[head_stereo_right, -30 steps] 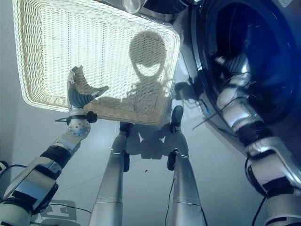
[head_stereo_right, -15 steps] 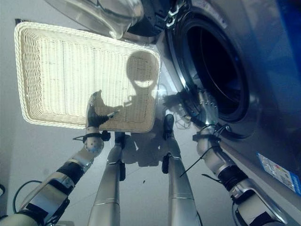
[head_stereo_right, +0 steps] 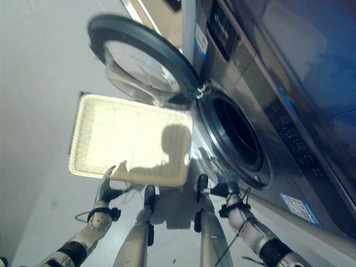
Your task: Put the clothes into the washing machine.
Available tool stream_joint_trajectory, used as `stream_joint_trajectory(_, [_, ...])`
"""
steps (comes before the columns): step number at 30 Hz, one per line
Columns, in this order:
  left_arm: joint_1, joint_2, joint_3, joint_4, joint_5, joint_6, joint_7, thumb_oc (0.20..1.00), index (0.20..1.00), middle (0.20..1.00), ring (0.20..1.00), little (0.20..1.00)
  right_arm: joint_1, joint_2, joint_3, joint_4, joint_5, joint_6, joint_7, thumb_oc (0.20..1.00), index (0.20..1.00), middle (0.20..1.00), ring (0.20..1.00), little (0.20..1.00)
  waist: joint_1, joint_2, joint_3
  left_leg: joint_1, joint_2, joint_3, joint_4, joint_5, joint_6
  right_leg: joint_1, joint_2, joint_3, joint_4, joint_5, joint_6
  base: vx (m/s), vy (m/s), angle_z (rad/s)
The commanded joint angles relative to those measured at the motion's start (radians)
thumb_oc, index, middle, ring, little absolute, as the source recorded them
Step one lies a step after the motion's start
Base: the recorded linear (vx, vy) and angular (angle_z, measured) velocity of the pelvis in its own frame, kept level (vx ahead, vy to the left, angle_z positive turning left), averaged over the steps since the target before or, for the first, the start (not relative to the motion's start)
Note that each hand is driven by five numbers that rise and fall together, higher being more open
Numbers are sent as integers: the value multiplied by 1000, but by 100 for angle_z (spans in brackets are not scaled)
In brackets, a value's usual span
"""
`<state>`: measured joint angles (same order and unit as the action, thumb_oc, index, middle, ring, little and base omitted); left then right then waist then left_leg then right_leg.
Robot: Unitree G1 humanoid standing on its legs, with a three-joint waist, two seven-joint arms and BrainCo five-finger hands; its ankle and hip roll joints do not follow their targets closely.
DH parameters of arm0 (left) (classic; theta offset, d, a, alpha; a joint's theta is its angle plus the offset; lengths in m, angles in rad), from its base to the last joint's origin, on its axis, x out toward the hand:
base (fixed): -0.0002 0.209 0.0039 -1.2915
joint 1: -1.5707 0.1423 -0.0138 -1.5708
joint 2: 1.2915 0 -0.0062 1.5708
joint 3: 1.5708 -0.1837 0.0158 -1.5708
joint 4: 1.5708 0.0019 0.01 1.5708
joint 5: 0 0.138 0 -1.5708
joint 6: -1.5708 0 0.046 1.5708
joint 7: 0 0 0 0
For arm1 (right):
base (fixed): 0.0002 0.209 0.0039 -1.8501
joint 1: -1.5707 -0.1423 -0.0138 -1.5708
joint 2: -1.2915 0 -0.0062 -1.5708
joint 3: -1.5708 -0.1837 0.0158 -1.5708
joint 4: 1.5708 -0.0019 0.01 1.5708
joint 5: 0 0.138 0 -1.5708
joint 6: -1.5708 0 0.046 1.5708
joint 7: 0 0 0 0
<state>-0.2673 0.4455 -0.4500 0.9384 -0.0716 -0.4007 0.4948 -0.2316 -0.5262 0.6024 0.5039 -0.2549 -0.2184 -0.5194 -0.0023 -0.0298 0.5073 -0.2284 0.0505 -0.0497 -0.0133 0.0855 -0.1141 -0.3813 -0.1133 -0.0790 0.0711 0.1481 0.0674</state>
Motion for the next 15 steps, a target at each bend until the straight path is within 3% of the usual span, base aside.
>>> stream_joint_trajectory(1, [34, -37, 50, 36, 12, -40, -92, 1000, 1000, 1000, 1000, 1000, 79, 3, -93, 40, 139, -46, 116, 1000, 1000, 1000, 1000, 1000, -4, 34, -80, 78, -83, 64, -31, -48, 55, 123, 47, -46, 7, -97, 77, 95, 61, 1])
stream_joint_trajectory(4, [87, -43, 72, 40, 29, -32, -126, 1000, 1000, 1000, 1000, 1000, 136, 39, -145, 107, 187, -25, 190, 1000, 1000, 1000, 1000, 1000, -7, 32, -127, 135, -79, 71, -57, -48, 55, 187, 47, -43, -23, -95, 77, 95, 13, -3])
stream_joint_trajectory(7, [154, -52, 94, 63, 59, -11, -198, 1000, 1000, 1000, 1000, 1000, 197, 112, -222, 324, 314, 23, 306, 1000, 1000, 1000, 1000, 1000, -6, 26, -224, 212, -73, 92, -74, -56, 52, 290, 44, -44, -94, -74, 80, 107, -15, 0])
stream_joint_trajectory(10, [161, -56, 97, 71, 50, -6, -216, 1000, 1000, 1000, 1000, 1000, 201, 126, -237, 373, 332, 34, 320, 1000, 1000, 1000, 1000, 1000, -4, 25, -240, 223, -73, 96, -74, -59, 52, 309, 43, -47, -109, -69, 80, 71, 12, 1])
stream_joint_trajectory(12, [200, -105, 131, 140, -37, 91, -369, 1000, 1000, 1000, 1000, 1000, 213, 198, -311, 605, 388, 119, 388, 1000, 1000, 1000, 1000, 1000, 10, 32, -323, 286, -73, 126, -74, -81, 56, 387, 36, -57, -152, -63, 77, 213, 64, 1])
stream_joint_trajectory(14, [204, -110, 135, 154, -47, 104, -384, 1000, 1000, 1000, 1000, 1000, 213, 203, -319, 630, 391, 125, 394, 1000, 1000, 1000, 1000, 1000, 11, 33, -331, 293, -72, 129, -74, -83, 57, 395, 36, -56, -153, -65, 76, 123, 49, 4])
stream_joint_trajectory(15, [224, -145, 180, 233, -85, 221, -492, 1000, 1000, 1000, 1000, 1000, 210, 236, -372, 730, 408, 206, 424, 1000, 1000, 1000, 1000, 1000, 12, 41, -366, 330, -70, 148, -74, -96, 64, 433, 37, -51, -152, -76, 68, 184, 89, 5])
